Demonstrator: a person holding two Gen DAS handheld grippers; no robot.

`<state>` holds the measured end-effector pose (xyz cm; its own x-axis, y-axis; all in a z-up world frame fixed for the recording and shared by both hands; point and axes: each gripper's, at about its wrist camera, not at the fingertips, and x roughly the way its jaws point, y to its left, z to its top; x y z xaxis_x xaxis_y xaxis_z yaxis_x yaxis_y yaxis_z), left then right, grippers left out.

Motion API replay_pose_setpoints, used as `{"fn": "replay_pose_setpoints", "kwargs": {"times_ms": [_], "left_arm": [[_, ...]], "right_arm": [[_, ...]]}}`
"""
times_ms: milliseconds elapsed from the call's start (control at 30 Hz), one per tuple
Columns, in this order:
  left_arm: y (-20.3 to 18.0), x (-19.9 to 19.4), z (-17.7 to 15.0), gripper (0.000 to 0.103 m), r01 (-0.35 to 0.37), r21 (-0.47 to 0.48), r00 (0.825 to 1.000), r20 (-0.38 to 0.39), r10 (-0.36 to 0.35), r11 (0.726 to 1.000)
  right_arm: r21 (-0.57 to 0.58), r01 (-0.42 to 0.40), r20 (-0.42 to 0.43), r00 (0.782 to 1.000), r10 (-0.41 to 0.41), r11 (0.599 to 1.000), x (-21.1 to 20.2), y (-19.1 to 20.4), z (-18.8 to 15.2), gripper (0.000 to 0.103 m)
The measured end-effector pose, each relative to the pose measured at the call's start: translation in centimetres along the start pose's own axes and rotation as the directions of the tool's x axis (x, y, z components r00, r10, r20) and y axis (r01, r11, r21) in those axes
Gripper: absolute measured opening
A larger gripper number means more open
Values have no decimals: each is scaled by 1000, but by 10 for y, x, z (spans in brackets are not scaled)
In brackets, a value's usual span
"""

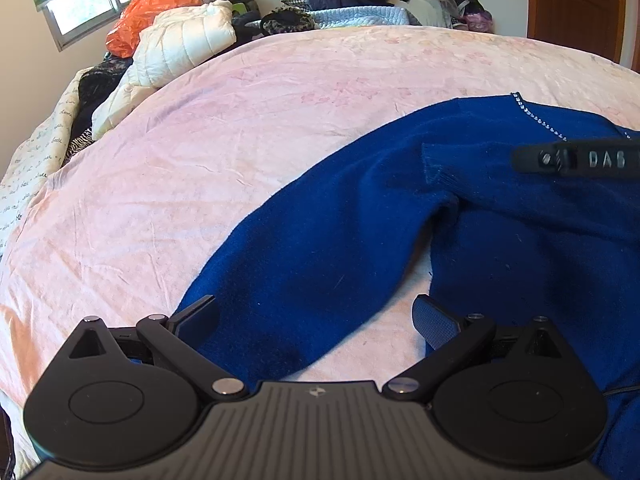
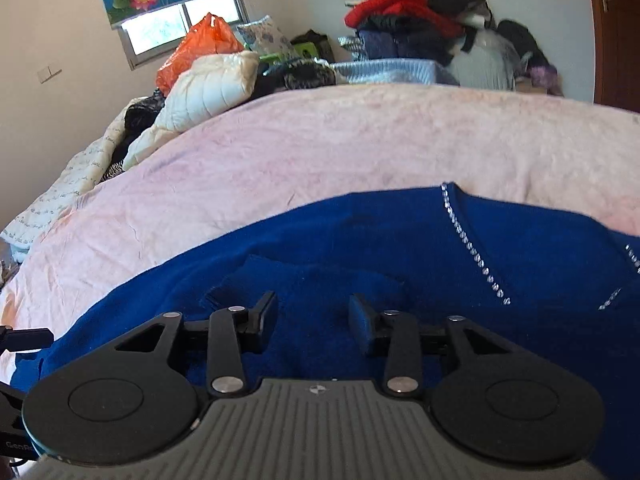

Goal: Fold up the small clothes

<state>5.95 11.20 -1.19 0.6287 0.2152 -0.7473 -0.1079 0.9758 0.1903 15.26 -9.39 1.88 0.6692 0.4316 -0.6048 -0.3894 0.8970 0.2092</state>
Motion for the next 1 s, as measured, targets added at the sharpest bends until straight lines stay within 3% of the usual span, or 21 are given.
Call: {"fn": "replay_pose_setpoints", "kwargs": {"times_ms": [100, 200, 367, 700, 1000], "left_arm": [[-3, -2, -1, 103, 6, 4, 1000, 1, -6, 1000], [-3, -6, -4, 103, -3, 10, 1000, 12, 3, 1000], [1, -6, -6, 103, -7, -15, 1000, -3, 7, 1000], [8, -20, -15, 103, -34, -5, 999, 25, 34, 999], [56, -23, -37, 103, -161, -55, 987, 10, 162, 985]], "right_arm": [[-42, 45, -94, 994, -49, 998, 17, 2, -10, 59], [-65, 91, -59, 994, -95, 994, 7, 12, -14, 61], [-130, 86, 31, 996, -83, 988, -20, 35, -11, 67], [-118, 34, 52, 998, -28, 992, -39, 53, -19, 67], [-184, -34, 49, 998, 44, 982, -43, 87, -24, 73]]}}
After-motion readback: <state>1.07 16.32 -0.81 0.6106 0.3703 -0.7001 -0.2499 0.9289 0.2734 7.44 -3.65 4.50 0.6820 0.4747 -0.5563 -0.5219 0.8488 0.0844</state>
